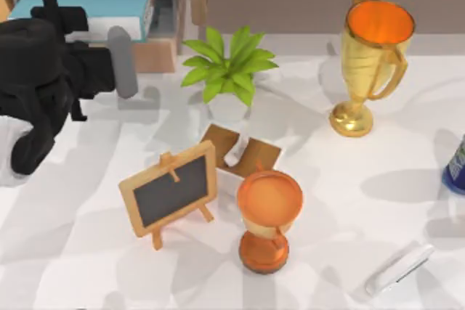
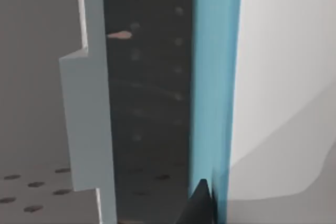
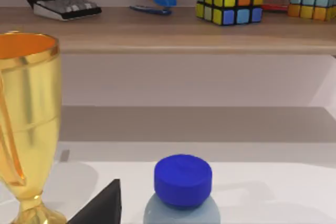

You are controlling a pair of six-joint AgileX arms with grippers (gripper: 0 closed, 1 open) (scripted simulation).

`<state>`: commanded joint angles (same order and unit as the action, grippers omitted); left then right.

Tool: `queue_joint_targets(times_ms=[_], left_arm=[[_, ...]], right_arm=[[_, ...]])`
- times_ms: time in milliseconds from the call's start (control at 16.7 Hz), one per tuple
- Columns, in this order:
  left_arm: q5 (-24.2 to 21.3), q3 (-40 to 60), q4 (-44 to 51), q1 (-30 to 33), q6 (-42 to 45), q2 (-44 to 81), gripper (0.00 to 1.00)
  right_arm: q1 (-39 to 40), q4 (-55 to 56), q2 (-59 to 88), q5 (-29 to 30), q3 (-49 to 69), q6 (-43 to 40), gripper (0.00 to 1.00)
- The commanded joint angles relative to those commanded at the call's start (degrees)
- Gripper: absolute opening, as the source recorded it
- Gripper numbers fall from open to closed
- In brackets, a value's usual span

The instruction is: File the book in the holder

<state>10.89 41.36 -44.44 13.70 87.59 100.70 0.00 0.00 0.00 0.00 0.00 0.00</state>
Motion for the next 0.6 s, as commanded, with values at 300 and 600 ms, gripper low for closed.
queue_joint_targets(times_ms=[300, 600], left_arm=[[-0.77, 0.69, 0.22, -0.42, 0.47, 0.75, 0.0], [-1.07, 3.39, 0.27, -0.73, 0.63, 2.76, 0.0]], right_arm=[[0.0, 0.0, 0.0, 0.0, 0.0, 0.0, 1.0], [0.0, 0.0, 0.0, 0.0, 0.0, 0.0, 1.0]])
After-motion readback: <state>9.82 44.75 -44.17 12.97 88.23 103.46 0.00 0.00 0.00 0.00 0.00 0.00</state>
